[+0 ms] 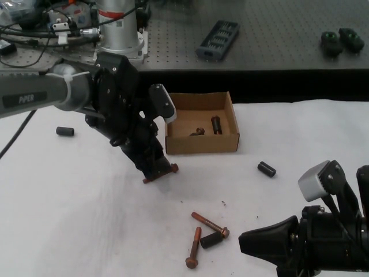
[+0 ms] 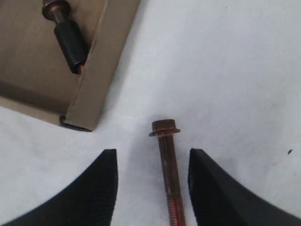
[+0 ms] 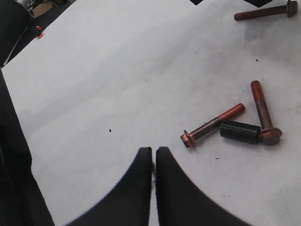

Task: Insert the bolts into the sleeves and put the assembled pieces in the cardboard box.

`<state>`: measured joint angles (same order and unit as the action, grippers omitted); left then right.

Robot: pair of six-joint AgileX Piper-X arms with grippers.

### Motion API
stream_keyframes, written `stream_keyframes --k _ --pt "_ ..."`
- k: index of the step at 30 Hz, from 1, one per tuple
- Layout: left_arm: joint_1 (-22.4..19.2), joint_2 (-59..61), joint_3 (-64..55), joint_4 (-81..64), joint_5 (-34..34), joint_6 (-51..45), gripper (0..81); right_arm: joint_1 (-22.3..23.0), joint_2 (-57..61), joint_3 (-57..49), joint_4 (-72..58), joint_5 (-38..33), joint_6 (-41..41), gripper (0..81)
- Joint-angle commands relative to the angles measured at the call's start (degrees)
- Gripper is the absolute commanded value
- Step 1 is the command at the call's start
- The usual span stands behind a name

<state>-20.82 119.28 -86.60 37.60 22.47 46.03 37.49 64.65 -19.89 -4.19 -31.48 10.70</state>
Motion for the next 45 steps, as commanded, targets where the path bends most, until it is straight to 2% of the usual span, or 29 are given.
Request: stream_keyframes --k 1,11,15,28,36,39,45 --pt "-1.05 0.11 -0.01 0.10 2.62 1.57 30.4 -0.37 -0.58 -0.31 0.02 0.07 -0.47 4.3" --pt "-2.68 1.12 -0.01 1.00 2.19 3.98 31.2 -0.37 -0.58 -0.31 0.02 0.07 -0.47 4.3" --pt "-2.68 1.12 -0.01 1.34 -1.35 5.46 31.2 -0.37 -0.58 -0.31 0.02 0.07 -0.47 4.3" --pt "-2.68 1.69 -0.27 0.96 -6.52 5.50 31.2 -0.37 -0.58 -0.31 0.17 -1.87 0.00 4.3" --pt "-2.68 4.39 -1.77 1.70 -6.82 0.76 31.2 -0.26 -0.58 -0.18 0.42 -1.87 0.00 4.3" --pt "-2.68 5.44 -3.52 2.97 -9.14 0.37 31.0 -0.26 -0.58 -0.18 0.42 -1.87 0.00 4.3" --pt "-2.68 6.60 -6.11 6.52 -12.12 -0.25 20.7 -0.26 -0.58 -0.18 0.42 -2.08 0.00 4.3"
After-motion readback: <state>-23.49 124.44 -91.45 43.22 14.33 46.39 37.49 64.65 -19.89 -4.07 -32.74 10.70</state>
